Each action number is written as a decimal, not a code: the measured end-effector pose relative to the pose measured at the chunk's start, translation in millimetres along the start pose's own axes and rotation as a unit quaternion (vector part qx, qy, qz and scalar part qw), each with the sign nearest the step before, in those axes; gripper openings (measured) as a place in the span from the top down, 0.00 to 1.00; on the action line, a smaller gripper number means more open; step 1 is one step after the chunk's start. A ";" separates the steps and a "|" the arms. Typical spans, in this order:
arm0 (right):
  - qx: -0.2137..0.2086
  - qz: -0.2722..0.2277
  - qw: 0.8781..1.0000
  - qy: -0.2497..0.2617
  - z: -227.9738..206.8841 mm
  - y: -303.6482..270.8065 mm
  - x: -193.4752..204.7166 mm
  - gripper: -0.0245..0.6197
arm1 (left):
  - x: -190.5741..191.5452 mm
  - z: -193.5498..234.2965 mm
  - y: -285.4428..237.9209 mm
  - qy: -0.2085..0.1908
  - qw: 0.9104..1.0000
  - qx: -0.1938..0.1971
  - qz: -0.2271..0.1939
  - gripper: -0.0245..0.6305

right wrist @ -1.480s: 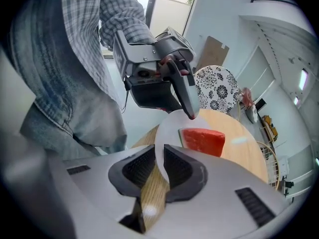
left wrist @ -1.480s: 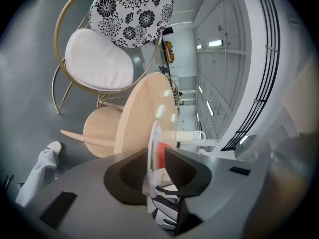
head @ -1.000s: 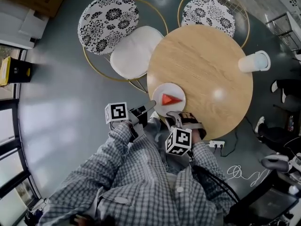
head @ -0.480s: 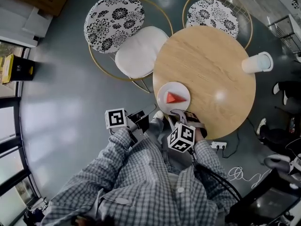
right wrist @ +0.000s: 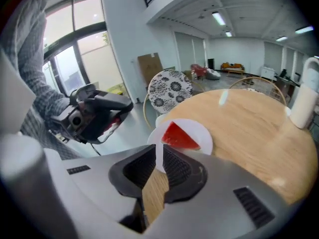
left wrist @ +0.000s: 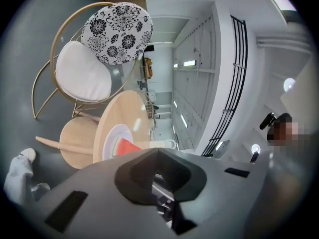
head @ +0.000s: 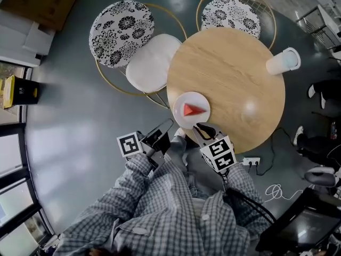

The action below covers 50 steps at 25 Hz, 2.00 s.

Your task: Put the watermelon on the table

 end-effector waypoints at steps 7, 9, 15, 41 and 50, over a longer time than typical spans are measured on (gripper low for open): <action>0.010 -0.082 0.992 -0.091 -19.0 52.0 -12.3 0.95 | 18.4 -26.7 -18.6 -0.097 0.994 -0.017 0.037 0.95; 0.001 -0.105 0.988 -0.116 -25.1 66.6 -12.9 0.95 | 25.3 -38.3 -28.3 -0.126 0.990 -0.019 0.052 0.95; 0.003 -0.159 0.973 -0.165 -46.0 113.4 -3.5 0.95 | 52.9 -73.9 -61.1 -0.174 0.981 -0.002 0.082 0.95; 0.054 -0.295 0.937 -0.180 -78.6 212.9 -0.9 0.95 | 84.9 -144.5 -119.1 -0.289 0.944 0.028 0.158 0.95; 0.058 -0.272 0.948 -0.157 -77.8 208.4 0.0 0.95 | 89.1 -133.0 -115.5 -0.277 0.945 0.002 0.171 0.95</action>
Point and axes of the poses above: the fingertips, and each gripper's own axes: y backward along the fingers, z to its left, x out of its underside, the point moved 4 cm from there along y, backward along the fingers, and after that the axes turned 6 degrees about z, right-handed, at the moved point
